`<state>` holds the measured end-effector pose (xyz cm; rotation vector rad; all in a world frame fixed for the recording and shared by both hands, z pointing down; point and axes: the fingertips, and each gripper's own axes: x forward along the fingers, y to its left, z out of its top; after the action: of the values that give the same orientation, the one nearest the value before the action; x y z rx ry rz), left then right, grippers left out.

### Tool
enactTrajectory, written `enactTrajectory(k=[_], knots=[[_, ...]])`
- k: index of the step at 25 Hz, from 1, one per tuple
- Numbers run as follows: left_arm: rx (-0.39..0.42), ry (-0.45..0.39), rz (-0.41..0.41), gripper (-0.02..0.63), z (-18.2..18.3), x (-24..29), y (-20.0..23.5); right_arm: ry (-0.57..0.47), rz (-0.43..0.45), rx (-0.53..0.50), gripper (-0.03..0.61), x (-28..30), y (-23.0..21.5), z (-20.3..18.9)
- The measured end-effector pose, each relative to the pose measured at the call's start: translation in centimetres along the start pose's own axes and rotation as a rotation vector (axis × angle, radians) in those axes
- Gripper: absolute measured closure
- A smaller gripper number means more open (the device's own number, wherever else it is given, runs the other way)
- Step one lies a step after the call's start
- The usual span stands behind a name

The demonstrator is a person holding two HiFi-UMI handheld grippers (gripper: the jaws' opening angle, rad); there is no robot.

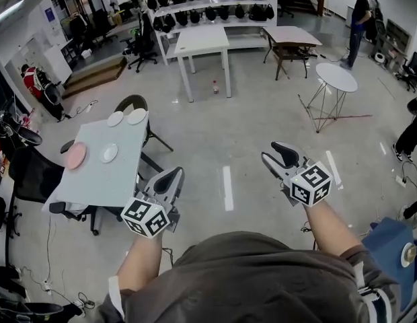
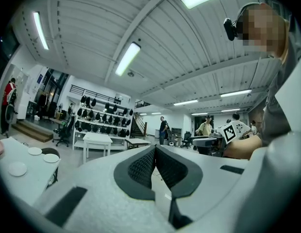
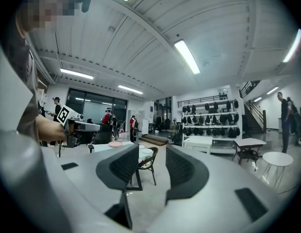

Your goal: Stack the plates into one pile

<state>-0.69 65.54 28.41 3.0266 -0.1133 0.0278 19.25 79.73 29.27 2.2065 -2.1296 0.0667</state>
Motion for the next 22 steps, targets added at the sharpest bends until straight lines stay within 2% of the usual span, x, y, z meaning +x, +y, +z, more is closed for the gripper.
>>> enactTrajectory(k=[4, 8, 12, 17, 22], knots=[[-0.007, -0.009, -0.020, 0.607, 0.1, 1.6, 3.3, 0.012, -0.020, 0.006, 0.416, 2.8, -1.0, -0.7], [-0.018, -0.017, -0.061, 0.607, -1.0, 3.8, 8.4, 0.023, -0.048, 0.005, 0.417, 7.5, -2.1, -1.7], [-0.003, -0.030, -0.094, 0.607, -0.3, 6.8, 15.9, 0.020, -0.073, -0.012, 0.417, 14.9, -3.3, -0.8], [0.038, -0.007, -0.151, 0.607, 1.7, 9.4, 26.1, -0.001, -0.097, -0.001, 0.418, 25.6, -3.8, 1.6], [0.042, 0.006, -0.168, 0.607, 3.1, 11.3, 35.5, -0.007, -0.111, 0.012, 0.419, 35.4, -4.7, 3.0]])
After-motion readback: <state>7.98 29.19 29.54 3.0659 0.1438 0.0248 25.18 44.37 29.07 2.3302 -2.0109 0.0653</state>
